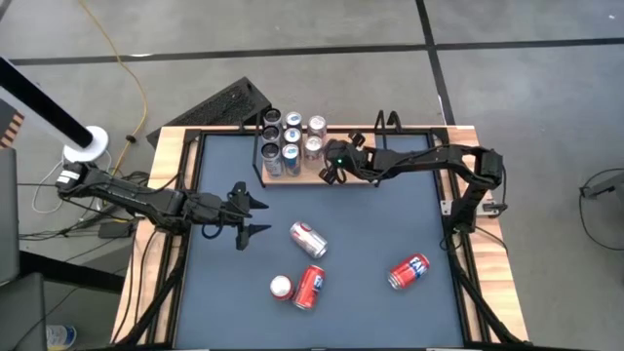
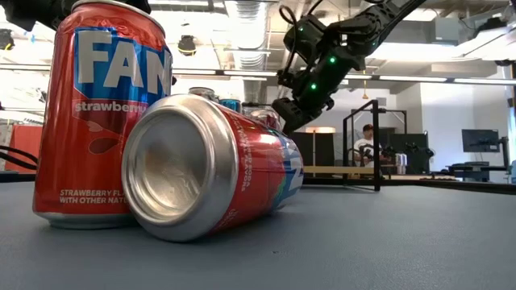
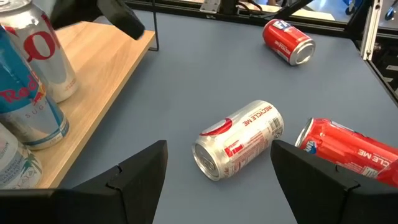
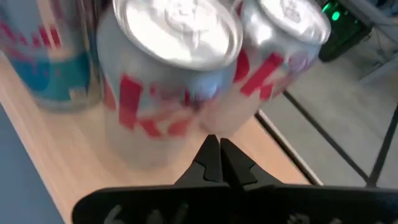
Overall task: Place canned beverage on shelf
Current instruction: Put the right silver soda can aligned with the other silver soda can on the shelf
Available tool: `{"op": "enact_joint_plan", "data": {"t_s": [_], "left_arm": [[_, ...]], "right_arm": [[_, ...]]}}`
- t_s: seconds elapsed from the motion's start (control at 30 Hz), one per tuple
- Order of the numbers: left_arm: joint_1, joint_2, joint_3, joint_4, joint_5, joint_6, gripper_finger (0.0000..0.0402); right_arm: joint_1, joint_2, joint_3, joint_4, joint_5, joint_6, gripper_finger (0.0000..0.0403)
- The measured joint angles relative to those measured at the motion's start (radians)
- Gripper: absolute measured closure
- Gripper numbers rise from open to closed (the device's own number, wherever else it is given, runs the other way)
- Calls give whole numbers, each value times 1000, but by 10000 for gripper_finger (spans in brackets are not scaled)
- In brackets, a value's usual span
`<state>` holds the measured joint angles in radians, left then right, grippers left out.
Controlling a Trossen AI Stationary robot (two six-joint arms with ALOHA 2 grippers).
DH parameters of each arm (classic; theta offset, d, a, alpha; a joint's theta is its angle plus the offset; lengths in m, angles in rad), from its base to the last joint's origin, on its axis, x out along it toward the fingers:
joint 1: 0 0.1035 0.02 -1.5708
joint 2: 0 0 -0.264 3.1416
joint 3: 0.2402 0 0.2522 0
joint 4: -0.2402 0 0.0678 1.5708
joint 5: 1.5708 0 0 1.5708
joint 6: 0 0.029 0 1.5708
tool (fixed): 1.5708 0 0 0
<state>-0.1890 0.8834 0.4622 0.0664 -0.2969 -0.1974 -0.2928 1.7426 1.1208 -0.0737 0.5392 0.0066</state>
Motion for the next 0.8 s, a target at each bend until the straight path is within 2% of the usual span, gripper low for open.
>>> {"op": "enact_joint_plan", "data": {"t_s": [0.17,0.27,0.43,0.6,0.8], "left_arm": [[1,0,0,3,1,-1,127],[1,0,0,3,1,-3,127],[1,0,0,3,2,-2,127],[1,0,0,3,-4,7,127],[1,0,0,6,-5,3,127]], "right_arm": [[3,0,0,-23,50,4,403],[30,-33,-1,-60,41,4,403],[102,-78,0,-200,26,115,403],[166,-59,1,-83,6,108,403],[155,8,0,72,-88,64,403]]}}
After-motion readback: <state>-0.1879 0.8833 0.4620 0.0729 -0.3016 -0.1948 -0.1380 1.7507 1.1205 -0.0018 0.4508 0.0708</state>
